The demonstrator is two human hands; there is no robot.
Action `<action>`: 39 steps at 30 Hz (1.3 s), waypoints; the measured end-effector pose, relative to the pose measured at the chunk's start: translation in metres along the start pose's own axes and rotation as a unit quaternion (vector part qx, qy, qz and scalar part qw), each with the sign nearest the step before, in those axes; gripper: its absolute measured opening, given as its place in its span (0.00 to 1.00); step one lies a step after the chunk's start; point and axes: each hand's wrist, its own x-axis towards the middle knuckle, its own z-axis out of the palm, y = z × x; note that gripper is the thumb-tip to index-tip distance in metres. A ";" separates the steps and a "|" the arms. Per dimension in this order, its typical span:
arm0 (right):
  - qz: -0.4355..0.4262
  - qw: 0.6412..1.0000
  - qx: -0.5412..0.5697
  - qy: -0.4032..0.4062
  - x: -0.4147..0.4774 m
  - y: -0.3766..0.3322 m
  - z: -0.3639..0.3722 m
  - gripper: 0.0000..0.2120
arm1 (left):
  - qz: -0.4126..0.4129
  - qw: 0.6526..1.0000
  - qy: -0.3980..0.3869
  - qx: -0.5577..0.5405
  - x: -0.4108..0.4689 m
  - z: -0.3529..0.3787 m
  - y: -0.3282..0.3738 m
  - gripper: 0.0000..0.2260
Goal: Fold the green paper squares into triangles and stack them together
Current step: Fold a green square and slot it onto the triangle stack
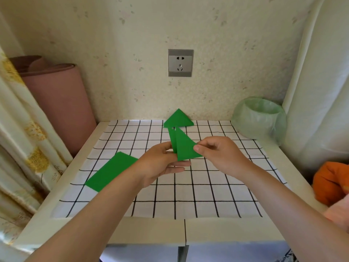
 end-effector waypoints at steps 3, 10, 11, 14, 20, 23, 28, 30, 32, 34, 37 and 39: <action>0.038 0.998 0.053 0.018 0.001 -0.001 0.001 0.04 | -0.006 0.999 -0.037 -0.001 -0.001 0.002 0.001 0.16; 0.038 0.998 0.054 0.003 -0.001 -0.005 0.001 0.02 | 0.057 0.995 0.077 -0.036 0.002 0.006 -0.001 0.11; 0.035 0.998 0.061 0.004 -0.001 -0.005 0.001 0.01 | 0.073 0.991 0.110 -0.023 0.002 0.007 -0.002 0.10; 0.041 0.996 0.074 0.012 0.000 -0.004 0.002 0.06 | 0.094 0.985 0.142 -0.021 0.002 0.009 -0.003 0.10; 0.080 0.995 0.055 -0.010 0.001 0.001 -0.004 0.03 | 0.108 0.988 0.113 -0.012 -0.001 0.011 -0.005 0.09; 0.079 0.995 0.059 -0.017 0.001 0.002 -0.006 0.03 | 0.115 0.987 0.116 0.005 0.000 0.012 -0.006 0.12; 0.101 0.991 0.074 -0.039 0.003 0.007 -0.011 0.03 | 0.152 0.977 0.111 0.099 0.003 0.000 -0.006 0.16; 0.118 0.988 0.074 -0.069 0.004 0.010 -0.014 0.03 | 0.159 0.974 0.088 0.135 0.001 -0.008 -0.007 0.13; 0.140 0.982 0.074 -0.105 0.004 0.014 -0.016 0.03 | 0.148 0.974 0.057 0.162 -0.001 -0.016 -0.008 0.12; 0.160 0.976 0.064 -0.135 0.005 0.017 -0.017 0.03 | 0.127 0.974 0.027 0.187 -0.002 -0.021 -0.009 0.12; 0.171 0.970 0.038 -0.168 0.007 0.020 -0.016 0.04 | 0.100 0.972 0.003 0.212 -0.002 -0.025 -0.010 0.12; 0.175 0.969 0.037 -0.172 0.008 0.022 -0.015 0.04 | 0.091 0.971 -0.002 0.221 -0.002 -0.025 -0.012 0.11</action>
